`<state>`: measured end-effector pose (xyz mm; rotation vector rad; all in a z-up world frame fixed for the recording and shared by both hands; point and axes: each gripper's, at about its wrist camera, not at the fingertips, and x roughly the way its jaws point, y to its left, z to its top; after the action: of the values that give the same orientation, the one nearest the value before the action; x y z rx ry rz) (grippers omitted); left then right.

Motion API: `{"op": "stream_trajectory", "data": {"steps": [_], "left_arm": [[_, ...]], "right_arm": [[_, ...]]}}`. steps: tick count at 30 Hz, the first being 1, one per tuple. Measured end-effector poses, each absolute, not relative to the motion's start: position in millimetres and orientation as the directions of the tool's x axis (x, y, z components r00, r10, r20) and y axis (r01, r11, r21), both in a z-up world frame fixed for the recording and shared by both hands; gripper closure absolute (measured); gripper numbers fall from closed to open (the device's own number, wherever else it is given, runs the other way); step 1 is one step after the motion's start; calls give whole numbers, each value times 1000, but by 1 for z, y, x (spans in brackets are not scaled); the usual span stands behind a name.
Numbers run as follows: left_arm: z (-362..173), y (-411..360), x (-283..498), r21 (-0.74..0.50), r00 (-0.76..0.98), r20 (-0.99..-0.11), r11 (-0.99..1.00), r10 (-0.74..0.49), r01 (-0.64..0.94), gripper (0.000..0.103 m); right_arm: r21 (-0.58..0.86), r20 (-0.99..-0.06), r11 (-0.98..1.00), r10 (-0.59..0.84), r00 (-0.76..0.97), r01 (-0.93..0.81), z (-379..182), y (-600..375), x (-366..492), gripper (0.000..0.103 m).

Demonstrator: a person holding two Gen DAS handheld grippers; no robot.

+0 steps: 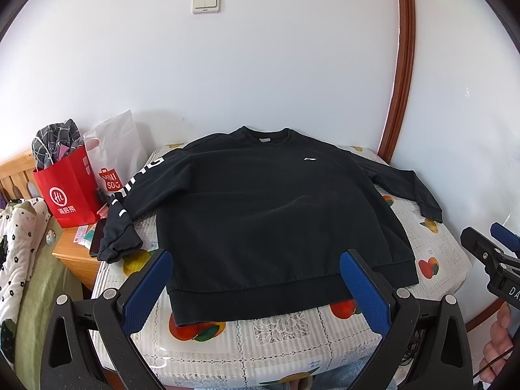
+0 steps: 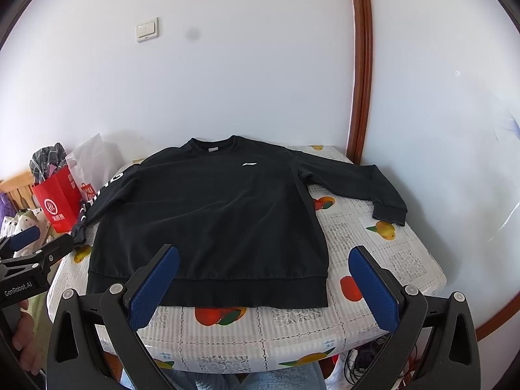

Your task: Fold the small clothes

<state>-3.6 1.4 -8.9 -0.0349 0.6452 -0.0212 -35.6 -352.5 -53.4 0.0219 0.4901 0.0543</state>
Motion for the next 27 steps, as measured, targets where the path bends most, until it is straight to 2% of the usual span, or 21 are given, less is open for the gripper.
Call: {"op": "stream_trajectory", "data": {"steps": [19,27], "left_arm": [[-12,15,-4,-52,802,-596,999,-42,14,0],[-13,22,11,-61,799,-599,998,-54,22,0]], "right_arm": [[5,-479,999,44,877,-48,-54,-339,-31,1],[-8,-450,998,53,892,-63,-44,-327,-35,1]]}}
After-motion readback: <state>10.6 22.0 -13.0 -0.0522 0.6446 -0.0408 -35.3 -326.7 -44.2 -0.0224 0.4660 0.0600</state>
